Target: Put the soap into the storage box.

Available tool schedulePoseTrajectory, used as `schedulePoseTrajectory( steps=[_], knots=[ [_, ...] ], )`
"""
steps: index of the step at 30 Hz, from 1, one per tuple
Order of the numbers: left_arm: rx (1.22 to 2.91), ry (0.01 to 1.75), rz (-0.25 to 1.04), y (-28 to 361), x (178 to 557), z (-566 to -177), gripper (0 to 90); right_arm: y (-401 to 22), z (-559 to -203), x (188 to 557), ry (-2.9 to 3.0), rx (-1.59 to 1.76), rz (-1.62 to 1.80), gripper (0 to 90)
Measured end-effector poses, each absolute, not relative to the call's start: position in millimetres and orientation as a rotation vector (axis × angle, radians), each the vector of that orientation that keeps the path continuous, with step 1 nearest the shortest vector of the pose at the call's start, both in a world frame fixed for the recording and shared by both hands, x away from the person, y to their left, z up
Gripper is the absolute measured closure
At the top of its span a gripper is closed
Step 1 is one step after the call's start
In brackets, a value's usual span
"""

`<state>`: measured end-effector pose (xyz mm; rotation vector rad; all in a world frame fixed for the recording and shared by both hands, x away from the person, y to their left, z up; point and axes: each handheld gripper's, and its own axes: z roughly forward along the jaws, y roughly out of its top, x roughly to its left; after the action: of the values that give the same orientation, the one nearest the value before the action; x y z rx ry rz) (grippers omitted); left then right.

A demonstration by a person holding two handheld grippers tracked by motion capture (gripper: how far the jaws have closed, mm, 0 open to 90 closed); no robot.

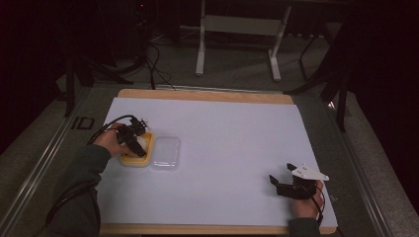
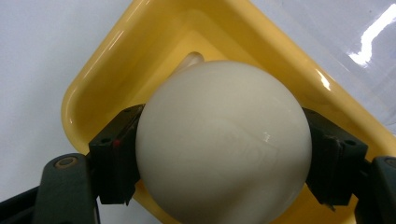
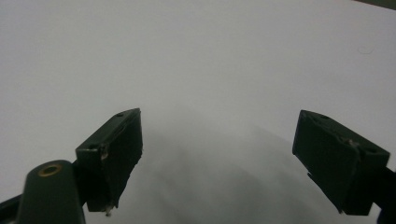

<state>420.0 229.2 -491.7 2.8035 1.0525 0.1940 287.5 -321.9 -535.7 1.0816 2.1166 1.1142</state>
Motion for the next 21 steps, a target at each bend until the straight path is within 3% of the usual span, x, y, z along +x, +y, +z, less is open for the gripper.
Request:
schedulePoseTrajectory(
  steps=[16,21],
  knots=[
    [2.773,1.043,0.185,231.7,419.5,-492.8,23.2,-321.7,-535.7,287.4,2.117,1.080,1.113,15.9],
    [2.786,1.034,0.172,232.2,418.6,-491.4,16.4,-321.6,-535.7,287.5,2.119,1.078,1.112,15.9]
  ],
)
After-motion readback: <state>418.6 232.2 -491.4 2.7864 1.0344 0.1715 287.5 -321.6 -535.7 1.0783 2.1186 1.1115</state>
